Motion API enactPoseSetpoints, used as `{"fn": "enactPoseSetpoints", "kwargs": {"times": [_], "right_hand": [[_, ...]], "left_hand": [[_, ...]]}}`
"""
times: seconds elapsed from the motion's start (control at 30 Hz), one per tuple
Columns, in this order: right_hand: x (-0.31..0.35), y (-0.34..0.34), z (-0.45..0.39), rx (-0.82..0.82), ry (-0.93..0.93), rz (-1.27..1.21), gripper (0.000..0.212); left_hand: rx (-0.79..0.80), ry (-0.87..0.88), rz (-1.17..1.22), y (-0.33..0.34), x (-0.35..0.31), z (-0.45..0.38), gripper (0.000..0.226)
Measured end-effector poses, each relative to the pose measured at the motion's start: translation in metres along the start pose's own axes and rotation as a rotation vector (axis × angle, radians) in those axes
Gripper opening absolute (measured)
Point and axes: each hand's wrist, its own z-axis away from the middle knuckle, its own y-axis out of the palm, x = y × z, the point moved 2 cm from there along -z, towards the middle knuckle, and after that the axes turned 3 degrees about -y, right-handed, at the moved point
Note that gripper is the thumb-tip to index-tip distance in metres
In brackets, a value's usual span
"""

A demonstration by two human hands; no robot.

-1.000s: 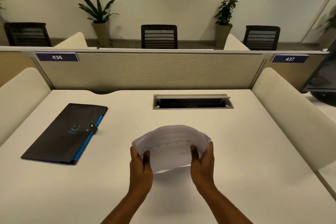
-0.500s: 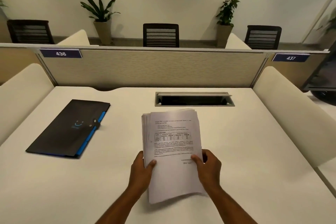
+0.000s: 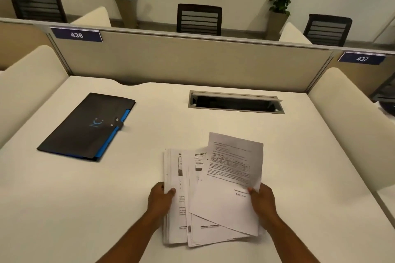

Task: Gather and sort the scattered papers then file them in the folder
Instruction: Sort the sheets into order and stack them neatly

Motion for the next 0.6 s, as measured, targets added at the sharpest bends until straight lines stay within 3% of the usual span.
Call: {"fn": "enactPoseSetpoints", "kwargs": {"times": [0.17, 0.33, 0.4, 0.5, 0.6], "right_hand": [[-0.014, -0.017, -0.007, -0.095, 0.115, -0.051, 0.023], [-0.016, -0.018, -0.002, -0.164, 0.177, -0.163, 0.033], [-0.013, -0.016, -0.002, -0.176, 0.186, -0.186, 0.037], [-0.011, -0.017, -0.004, -0.181, 0.221, -0.219, 0.041], [-0.014, -0.024, -0.007, -0.214, 0.258, -0.230, 0.042]], "left_hand": [[-0.135, 0.019, -0.036, -0.002, -0.006, 0.007, 0.033], [-0.399, 0.392, -0.438, 0.006, -0.016, 0.026, 0.053], [-0.317, 0.497, -0.449, 0.017, -0.020, 0.028, 0.046], [-0.056, 0.445, -0.388, 0.036, -0.021, 0.024, 0.041], [-0.007, 0.407, -0.478, 0.048, -0.022, 0.017, 0.049]]}}
